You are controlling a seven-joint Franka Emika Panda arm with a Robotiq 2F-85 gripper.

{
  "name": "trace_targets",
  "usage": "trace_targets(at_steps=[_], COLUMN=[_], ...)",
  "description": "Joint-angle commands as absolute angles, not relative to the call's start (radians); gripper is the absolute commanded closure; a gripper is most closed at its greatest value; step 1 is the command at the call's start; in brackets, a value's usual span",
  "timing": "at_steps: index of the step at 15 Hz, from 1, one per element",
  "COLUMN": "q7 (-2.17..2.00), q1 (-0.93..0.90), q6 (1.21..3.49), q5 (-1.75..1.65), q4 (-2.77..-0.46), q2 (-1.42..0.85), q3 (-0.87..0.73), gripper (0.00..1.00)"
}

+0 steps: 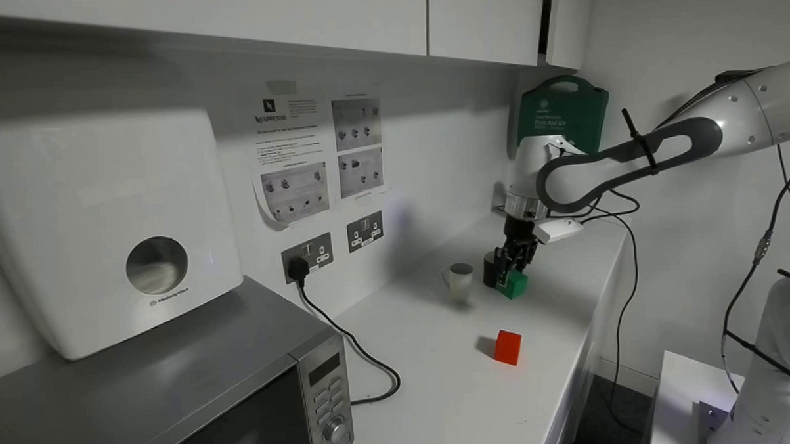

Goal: Put the mugs on the table and then stack the blocks

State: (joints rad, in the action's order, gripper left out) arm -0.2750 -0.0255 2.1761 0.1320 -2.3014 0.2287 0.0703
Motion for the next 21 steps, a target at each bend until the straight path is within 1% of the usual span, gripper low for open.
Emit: trace_targets(at_steps=[1,7,21], q7=[-0.413,-0.576,-0.669], q1=[-0.038,-0.039,-0.074], q6=[2.168,2.155,2.191], q5=[0.149,0.143,0.158], q4=[-2.287,-2.275,-2.328], q2=[0.245,0.222,0.191], q3=[0.104,0.139,0.174], gripper=[0.68,0.68,0.68])
